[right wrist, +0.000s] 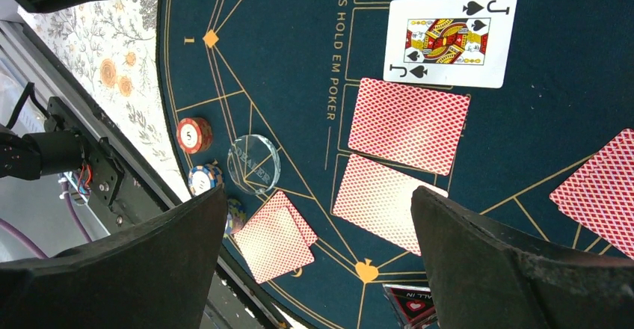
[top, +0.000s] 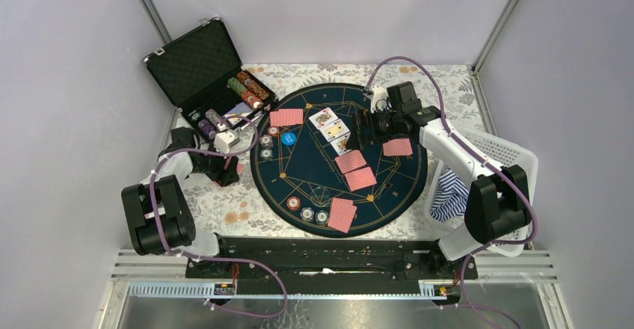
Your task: Distribute texas hold em gaming equipment
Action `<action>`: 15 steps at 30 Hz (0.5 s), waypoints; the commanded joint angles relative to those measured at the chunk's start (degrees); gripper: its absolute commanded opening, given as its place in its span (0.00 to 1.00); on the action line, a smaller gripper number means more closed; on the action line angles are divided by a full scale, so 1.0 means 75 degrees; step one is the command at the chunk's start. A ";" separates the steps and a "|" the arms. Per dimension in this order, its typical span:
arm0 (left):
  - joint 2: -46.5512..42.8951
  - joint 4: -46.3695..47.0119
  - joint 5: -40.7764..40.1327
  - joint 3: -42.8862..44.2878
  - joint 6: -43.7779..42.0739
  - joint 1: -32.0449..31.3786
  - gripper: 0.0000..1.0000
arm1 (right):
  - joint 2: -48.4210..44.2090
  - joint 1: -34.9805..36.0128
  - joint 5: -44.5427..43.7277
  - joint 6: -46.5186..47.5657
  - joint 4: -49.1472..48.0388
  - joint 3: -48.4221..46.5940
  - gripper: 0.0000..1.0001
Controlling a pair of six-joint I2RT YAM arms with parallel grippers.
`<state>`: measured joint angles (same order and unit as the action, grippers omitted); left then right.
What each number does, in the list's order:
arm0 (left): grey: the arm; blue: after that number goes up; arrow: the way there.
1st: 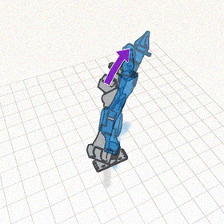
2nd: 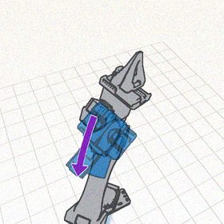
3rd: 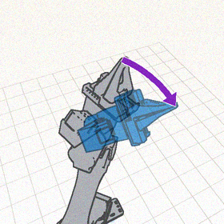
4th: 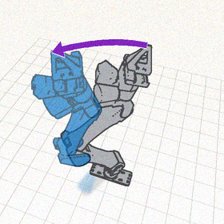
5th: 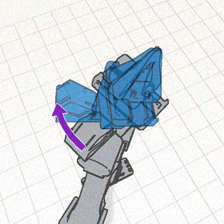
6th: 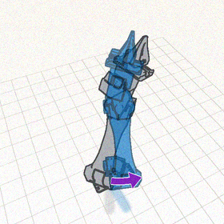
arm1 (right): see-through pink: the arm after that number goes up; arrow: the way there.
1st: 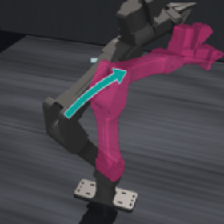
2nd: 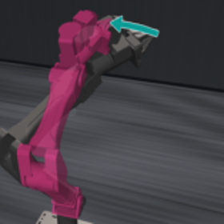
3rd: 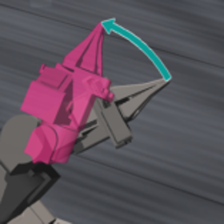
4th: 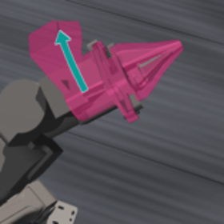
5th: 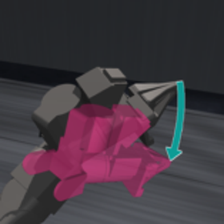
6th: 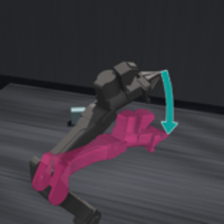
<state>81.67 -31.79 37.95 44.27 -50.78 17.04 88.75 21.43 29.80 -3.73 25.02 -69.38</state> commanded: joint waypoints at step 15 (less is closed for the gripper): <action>0.1126 0.1339 0.0713 -0.0216 -0.0893 0.0667 0.83 | -0.0057 -0.0092 0.0256 0.0070 0.0104 -0.0065 1.00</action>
<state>89.01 -23.44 41.01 42.98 -55.94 21.61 88.77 21.30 30.33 -3.73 25.02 -69.12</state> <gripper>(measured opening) 0.811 0.994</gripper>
